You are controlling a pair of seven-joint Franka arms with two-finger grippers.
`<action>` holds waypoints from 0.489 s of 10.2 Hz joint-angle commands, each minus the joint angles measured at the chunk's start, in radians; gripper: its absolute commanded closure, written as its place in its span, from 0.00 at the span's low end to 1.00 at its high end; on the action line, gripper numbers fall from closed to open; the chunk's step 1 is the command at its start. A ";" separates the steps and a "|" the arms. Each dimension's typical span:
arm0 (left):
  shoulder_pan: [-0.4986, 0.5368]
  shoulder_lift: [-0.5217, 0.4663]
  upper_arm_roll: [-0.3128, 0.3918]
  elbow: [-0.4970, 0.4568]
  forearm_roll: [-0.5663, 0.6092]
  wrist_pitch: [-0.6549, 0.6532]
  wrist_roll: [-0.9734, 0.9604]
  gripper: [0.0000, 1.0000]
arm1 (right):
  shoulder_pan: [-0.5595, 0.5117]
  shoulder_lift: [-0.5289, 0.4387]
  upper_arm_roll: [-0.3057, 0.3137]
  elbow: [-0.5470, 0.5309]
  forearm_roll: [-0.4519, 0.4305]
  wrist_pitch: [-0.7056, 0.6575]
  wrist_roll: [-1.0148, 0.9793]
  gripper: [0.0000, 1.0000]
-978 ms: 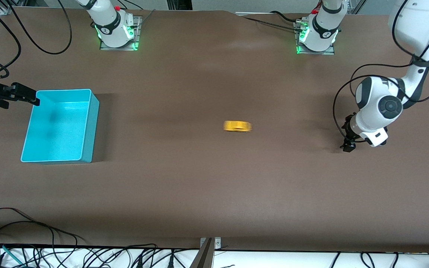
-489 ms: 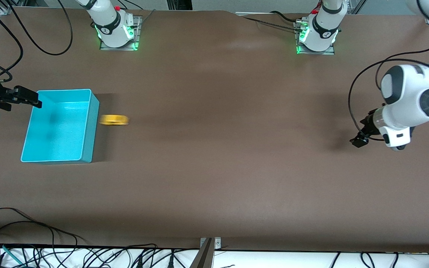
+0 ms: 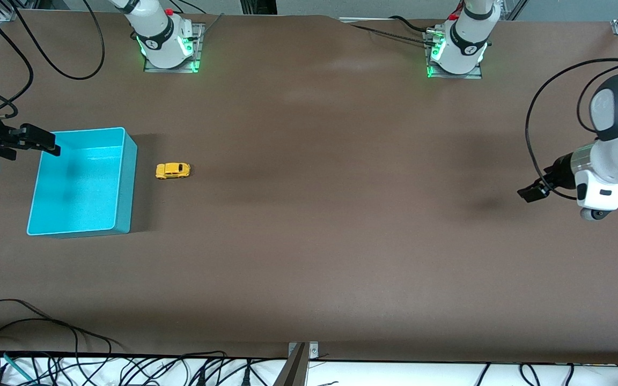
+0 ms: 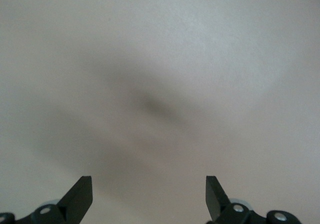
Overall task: Wind up and store yellow beetle car
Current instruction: 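Raise and withdraw the left gripper from the rolling car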
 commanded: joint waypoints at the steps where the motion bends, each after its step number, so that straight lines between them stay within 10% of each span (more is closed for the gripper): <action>1: 0.010 -0.001 -0.010 0.063 -0.019 -0.102 0.145 0.00 | 0.007 -0.007 -0.001 -0.003 0.016 0.006 -0.018 0.00; 5: 0.002 -0.119 -0.015 0.071 -0.025 -0.218 0.316 0.01 | 0.015 0.054 -0.001 0.000 0.020 0.050 -0.016 0.00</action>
